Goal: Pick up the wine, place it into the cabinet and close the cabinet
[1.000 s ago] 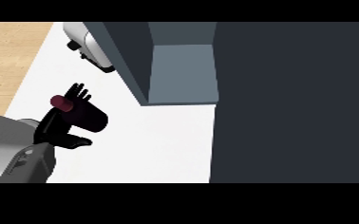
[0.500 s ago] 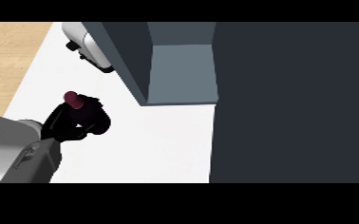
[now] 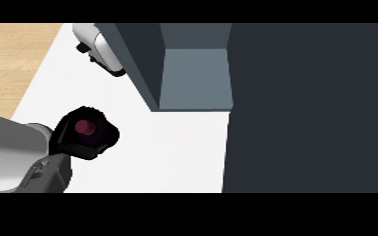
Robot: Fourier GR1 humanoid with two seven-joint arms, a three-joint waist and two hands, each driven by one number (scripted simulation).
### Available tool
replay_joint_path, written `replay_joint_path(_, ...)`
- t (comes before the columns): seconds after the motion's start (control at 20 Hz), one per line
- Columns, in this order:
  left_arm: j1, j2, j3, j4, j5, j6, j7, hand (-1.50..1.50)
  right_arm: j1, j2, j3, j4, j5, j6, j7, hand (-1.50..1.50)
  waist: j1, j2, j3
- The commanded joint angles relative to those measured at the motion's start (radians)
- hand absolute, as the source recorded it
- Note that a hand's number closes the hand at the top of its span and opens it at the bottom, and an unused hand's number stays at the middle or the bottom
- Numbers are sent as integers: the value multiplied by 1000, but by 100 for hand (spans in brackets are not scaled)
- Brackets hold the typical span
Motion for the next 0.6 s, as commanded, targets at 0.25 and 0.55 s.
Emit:
replay_joint_path(0.25, 311, -94, -22, -420, 24, 170, -32, 150, 45, 15, 2, -93, -59, 6, 24, -150, 22, 1, -2)
replay_joint_path(0.55, 403, -158, -55, -648, -19, 307, -48, 150, 65, 14, -16, -144, -92, 10, 31, -150, 6, 5, -4)
